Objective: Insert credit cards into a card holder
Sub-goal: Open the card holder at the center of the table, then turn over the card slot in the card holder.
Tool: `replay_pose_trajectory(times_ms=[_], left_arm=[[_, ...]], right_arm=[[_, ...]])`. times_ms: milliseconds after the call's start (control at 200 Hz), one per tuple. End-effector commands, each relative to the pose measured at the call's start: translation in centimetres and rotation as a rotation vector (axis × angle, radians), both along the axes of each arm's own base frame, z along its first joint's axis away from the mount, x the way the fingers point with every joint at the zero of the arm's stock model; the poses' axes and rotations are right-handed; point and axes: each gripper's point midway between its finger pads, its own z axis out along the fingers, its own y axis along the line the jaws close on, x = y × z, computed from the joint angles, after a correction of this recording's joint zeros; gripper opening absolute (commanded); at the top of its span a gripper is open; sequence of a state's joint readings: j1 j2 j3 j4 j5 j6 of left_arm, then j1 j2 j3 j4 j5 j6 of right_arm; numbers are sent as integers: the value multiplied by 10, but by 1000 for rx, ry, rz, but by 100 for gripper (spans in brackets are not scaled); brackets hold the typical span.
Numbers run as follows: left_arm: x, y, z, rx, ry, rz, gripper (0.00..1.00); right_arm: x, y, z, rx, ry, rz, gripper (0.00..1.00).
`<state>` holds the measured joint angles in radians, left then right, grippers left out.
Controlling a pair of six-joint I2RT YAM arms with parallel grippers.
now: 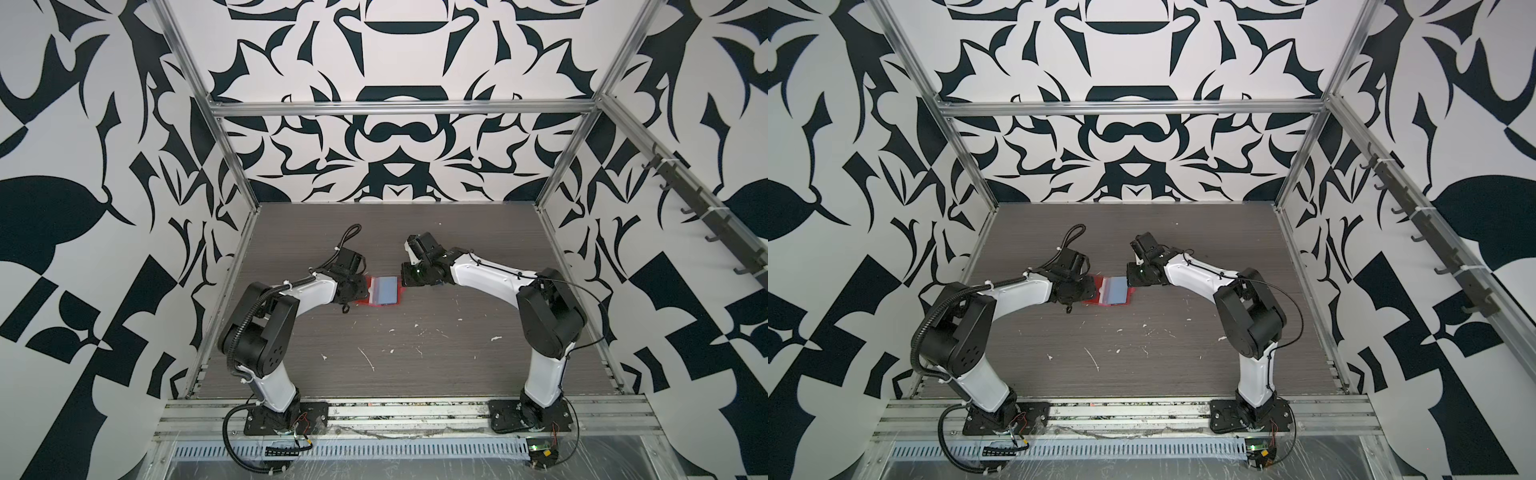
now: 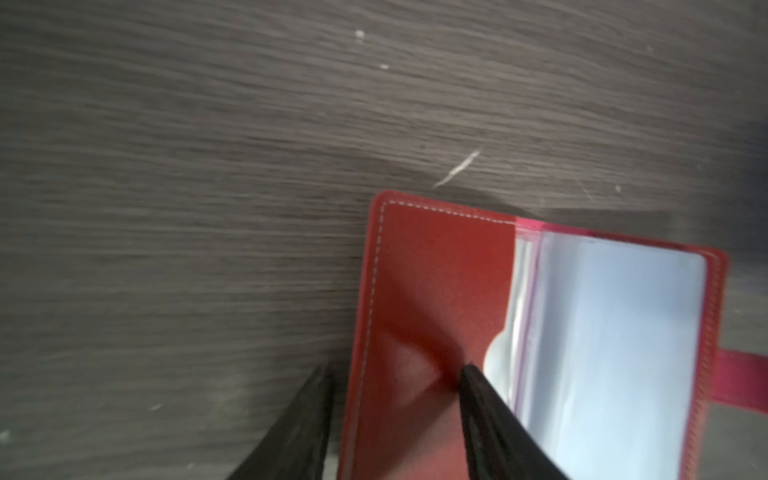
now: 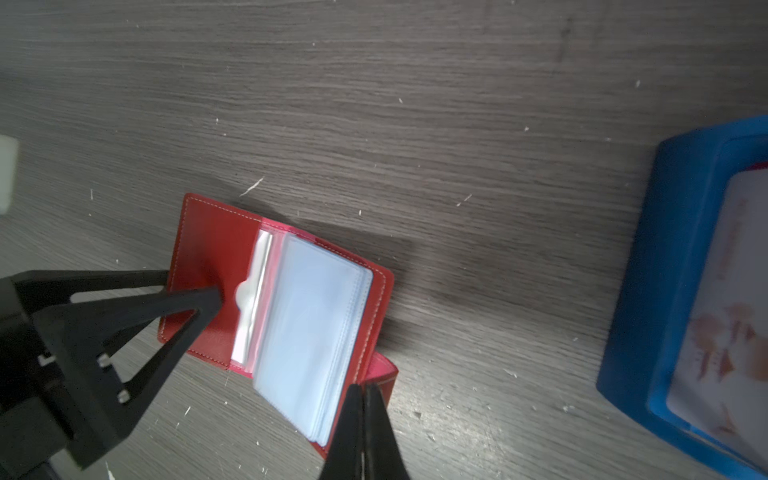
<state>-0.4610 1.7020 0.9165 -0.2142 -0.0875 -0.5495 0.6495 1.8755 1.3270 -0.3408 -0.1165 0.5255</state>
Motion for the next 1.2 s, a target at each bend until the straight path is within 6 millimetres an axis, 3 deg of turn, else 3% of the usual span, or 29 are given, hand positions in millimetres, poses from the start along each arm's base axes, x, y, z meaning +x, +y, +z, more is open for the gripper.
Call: replay_pose_trajectory(times_ms=[0, 195, 435, 600, 750, 915, 1195], left_arm=[[-4, 19, 5, 88, 0, 45, 51], [0, 20, 26, 92, -54, 34, 53], [7, -3, 69, -15, -168, -66, 53], [7, -20, 86, -82, -206, -151, 53], [2, -51, 81, -215, -137, -239, 52], [5, -72, 66, -321, -38, -221, 52], [1, -83, 36, -349, 86, -223, 51]], right_arm=[[6, -2, 5, -26, -27, -7, 0], [6, -2, 7, -24, -29, -2, 0], [6, 3, 8, 4, -24, 4, 0], [6, 5, 7, 13, -20, 4, 0], [5, 5, 4, 17, -15, 2, 0], [4, 7, -2, 25, -6, 6, 0], [2, 11, -15, 37, 23, 11, 0]])
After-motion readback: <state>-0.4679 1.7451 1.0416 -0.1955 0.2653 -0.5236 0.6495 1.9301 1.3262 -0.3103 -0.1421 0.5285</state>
